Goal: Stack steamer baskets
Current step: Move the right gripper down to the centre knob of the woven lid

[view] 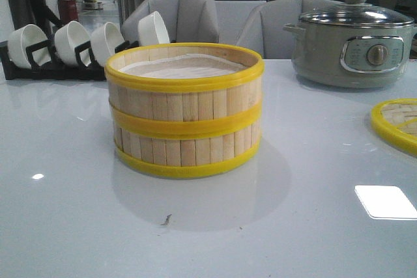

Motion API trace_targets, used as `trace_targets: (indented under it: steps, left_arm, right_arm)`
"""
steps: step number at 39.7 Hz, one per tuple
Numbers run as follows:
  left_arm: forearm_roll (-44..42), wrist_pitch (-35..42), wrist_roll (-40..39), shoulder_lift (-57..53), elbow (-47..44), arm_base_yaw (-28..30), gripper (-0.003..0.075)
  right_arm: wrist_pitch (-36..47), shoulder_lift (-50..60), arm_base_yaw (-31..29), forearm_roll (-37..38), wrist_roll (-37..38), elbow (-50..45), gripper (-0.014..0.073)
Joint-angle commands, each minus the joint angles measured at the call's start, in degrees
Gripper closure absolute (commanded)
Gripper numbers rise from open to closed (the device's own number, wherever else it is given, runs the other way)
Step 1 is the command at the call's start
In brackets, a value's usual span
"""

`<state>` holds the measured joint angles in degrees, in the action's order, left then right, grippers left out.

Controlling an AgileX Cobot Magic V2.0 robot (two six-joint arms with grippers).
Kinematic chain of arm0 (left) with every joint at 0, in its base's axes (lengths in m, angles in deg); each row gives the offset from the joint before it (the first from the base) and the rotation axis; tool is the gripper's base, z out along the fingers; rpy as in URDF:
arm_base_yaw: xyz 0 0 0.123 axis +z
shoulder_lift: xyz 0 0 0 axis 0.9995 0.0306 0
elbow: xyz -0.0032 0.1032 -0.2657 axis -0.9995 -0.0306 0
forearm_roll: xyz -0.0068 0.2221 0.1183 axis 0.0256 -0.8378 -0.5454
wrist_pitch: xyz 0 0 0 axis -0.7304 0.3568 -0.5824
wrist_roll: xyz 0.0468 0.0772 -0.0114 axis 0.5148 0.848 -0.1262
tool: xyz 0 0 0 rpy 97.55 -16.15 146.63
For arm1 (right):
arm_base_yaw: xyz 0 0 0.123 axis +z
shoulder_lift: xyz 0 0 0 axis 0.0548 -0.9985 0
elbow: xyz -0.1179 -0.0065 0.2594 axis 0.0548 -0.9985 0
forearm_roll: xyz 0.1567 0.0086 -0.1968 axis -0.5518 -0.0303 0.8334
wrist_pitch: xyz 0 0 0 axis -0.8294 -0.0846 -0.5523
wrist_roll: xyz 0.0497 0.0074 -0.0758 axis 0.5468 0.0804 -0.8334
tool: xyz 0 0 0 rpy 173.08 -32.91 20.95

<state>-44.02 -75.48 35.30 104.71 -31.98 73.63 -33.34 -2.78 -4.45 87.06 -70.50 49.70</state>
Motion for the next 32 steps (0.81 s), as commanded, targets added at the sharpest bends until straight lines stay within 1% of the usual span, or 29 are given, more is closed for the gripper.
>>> trace_targets:
  steps: [1, 8, 12, 22, 26, 32]
  left_arm:
    - [0.0, 5.1, -0.5, 0.1, 1.6, 0.1, 0.0634]
    - [0.0, 5.1, -0.5, 0.1, 1.6, 0.1, 0.0634]
    - [0.0, 5.1, -0.5, 0.1, 1.6, 0.1, 0.0634]
    - [0.0, 5.1, -0.5, 0.1, 1.6, 0.1, 0.0634]
    - [0.0, 5.1, -0.5, 0.1, 1.6, 0.1, 0.0634]
    - [0.0, 5.1, -0.5, 0.1, 1.6, 0.1, 0.0634]
  right_arm:
    - [4.2, -3.2, -2.4, 2.3, 0.0, 4.6, 0.0292]
    - [4.0, -13.3, -7.9, 2.5, 0.0, 12.0, 0.0292]
    - [3.5, -19.7, -9.7, 2.5, 0.0, 17.1, 0.0292]
    - [-2.9, -34.7, -10.8, 2.5, 0.0, 31.2, 0.0292]
    - [-6.2, -39.3, -10.8, 2.5, 0.0, 36.6, 0.0292]
    - [-9.5, -44.1, -10.8, 2.5, 0.0, 42.0, 0.0292]
